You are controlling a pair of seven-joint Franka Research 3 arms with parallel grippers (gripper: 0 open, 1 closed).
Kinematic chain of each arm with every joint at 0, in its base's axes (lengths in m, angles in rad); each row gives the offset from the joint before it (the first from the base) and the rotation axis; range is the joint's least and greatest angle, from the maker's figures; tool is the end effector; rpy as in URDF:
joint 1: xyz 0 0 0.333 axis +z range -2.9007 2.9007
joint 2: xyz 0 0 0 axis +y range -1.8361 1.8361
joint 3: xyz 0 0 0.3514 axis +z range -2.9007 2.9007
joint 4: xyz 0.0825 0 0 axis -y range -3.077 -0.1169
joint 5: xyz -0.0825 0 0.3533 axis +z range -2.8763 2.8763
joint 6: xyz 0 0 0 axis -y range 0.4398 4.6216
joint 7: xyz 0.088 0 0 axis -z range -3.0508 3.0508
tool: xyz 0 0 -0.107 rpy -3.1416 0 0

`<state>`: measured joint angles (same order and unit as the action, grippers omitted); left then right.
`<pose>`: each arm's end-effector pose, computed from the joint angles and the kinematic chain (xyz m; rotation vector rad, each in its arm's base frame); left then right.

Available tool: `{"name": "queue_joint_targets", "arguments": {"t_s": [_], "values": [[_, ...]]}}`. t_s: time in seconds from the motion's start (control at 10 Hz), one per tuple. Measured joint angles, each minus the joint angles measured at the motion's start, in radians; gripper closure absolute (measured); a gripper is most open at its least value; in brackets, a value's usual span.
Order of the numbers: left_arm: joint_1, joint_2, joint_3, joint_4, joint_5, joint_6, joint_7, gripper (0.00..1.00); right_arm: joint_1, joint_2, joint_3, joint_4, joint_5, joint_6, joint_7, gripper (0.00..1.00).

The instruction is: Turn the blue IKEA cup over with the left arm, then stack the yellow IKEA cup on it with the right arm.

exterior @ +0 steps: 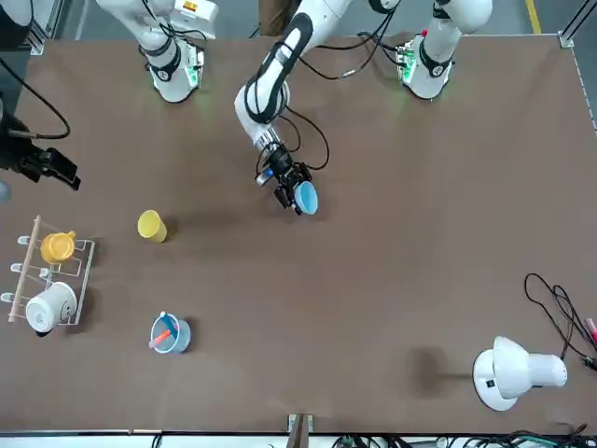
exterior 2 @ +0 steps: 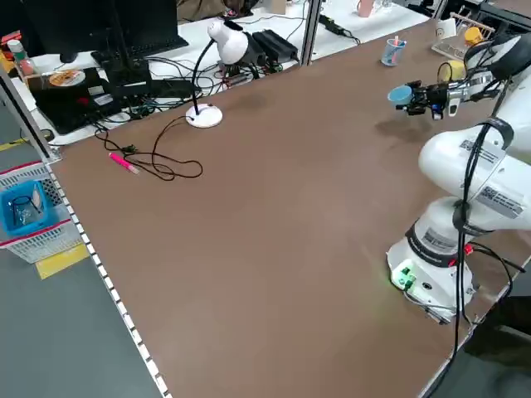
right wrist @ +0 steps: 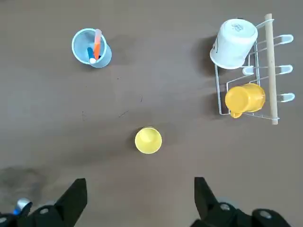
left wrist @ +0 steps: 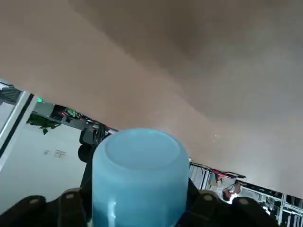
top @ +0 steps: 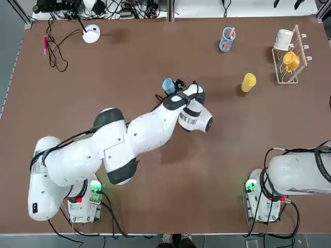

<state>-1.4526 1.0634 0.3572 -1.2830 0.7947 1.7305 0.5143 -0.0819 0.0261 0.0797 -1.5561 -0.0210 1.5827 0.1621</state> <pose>0.3177 -0.6264 0.1730 -0.9790 1.6941 0.2165 0.5339 -0.0041 0.6537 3.1123 -0.2559 0.0033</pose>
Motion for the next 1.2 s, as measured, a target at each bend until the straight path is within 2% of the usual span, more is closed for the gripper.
{"name": "queue_joint_targets", "arguments": {"t_s": [0.4,1.2], "values": [[0.000,0.040,0.000,0.006,0.003,0.000,-0.004,0.29,0.000,0.000,0.000,0.000,0.000,-0.004,0.000,0.00],[0.000,0.056,0.000,0.015,0.004,0.015,-0.004,0.21,0.000,0.000,0.000,0.000,0.000,-0.010,-0.001,0.00]]}}
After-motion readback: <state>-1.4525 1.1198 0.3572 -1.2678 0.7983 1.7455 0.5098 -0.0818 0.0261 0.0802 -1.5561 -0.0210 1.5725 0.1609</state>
